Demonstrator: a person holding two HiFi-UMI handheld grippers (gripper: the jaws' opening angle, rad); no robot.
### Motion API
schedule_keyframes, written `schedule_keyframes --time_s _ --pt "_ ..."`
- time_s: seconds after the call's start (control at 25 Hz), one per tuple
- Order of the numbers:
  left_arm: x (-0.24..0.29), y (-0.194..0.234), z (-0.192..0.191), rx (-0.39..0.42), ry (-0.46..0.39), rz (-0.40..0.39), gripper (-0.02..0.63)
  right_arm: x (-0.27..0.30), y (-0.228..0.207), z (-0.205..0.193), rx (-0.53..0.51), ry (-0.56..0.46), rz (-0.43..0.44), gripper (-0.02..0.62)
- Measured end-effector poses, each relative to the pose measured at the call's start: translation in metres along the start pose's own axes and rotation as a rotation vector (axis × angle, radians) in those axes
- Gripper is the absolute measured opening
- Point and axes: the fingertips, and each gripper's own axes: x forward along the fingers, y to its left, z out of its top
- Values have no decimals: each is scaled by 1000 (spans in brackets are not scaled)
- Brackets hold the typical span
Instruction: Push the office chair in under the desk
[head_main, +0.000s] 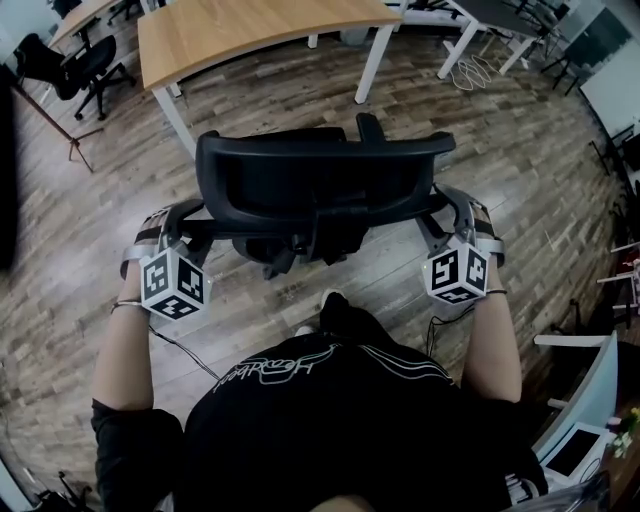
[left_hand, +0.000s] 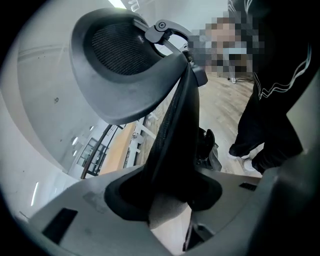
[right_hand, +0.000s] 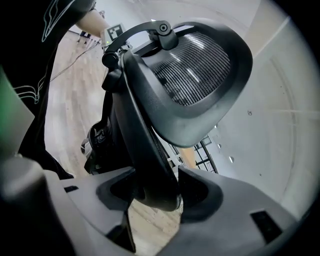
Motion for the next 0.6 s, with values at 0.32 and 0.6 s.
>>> schedule_keyframes --time_s 0.32,0.6 --pt "25 25 -3 -16 52 24 172 34 -22 3 -5 -48 15 268" --pt "58 54 -3 -46 102 48 172 81 -50 2 -23 -93 37 268"
